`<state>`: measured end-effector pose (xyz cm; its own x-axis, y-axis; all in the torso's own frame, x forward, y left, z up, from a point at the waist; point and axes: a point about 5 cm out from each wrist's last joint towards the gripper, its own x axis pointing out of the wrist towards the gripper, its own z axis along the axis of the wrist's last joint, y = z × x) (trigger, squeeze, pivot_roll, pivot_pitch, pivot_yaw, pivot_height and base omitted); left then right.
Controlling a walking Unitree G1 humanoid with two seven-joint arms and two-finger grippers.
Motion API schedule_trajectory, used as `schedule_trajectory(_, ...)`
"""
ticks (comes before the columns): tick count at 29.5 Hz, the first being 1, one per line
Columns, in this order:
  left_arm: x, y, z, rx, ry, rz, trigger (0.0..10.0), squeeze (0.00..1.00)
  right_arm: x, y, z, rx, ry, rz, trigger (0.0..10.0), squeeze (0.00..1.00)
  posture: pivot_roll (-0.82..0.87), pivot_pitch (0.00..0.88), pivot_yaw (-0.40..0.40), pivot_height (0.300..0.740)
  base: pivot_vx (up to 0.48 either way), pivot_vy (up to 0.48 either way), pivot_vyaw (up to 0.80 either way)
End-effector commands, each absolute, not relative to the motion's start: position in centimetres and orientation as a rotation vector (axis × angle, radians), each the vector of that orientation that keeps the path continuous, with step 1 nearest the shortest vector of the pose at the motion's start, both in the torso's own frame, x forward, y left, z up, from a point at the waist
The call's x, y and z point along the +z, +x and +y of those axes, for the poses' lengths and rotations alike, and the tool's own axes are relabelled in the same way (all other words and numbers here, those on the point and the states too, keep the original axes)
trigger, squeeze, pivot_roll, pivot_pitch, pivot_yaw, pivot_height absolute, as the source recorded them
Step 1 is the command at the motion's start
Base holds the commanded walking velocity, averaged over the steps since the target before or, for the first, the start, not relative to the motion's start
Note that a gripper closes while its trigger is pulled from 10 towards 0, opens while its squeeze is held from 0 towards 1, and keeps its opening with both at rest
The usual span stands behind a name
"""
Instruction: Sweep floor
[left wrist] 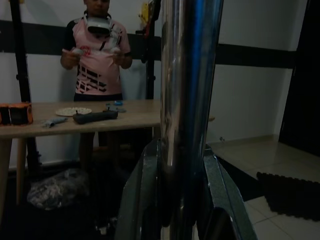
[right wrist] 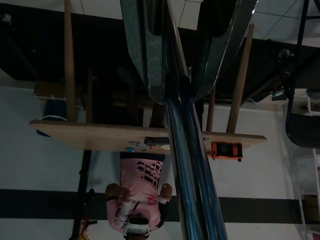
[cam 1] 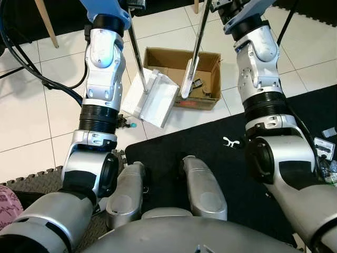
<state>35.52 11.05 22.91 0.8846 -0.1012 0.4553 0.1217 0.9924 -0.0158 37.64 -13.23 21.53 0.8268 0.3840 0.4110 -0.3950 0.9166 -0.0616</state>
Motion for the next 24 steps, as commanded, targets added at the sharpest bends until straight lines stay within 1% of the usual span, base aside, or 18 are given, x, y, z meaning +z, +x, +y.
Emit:
schedule_trajectory(1, 24.86, 35.44, 11.31, -0.118, -0.033, -0.545, 10.0, 0.0, 22.66, 37.53, -13.39, 0.411, 0.005, -0.475, 10.0, 0.0, -0.03, 0.074, 0.013, 0.74, 0.0, 0.0, 0.0)
schedule_trajectory(18, 24.58, 35.44, 11.35, -0.108, -0.035, -0.524, 10.0, 0.0, 22.21, 37.48, -13.38, 0.405, 0.013, -0.452, 10.0, 0.0, -0.03, 0.077, 0.011, 0.74, 0.0, 0.0, 0.0)
schedule_trajectory(24, 24.46, 35.48, 11.44, -0.1, -0.041, -0.517, 10.0, 0.0, 22.1, 37.47, -13.32, 0.407, 0.013, -0.446, 10.0, 0.0, -0.03, 0.077, 0.011, 0.74, 0.443, 0.0, 0.0)
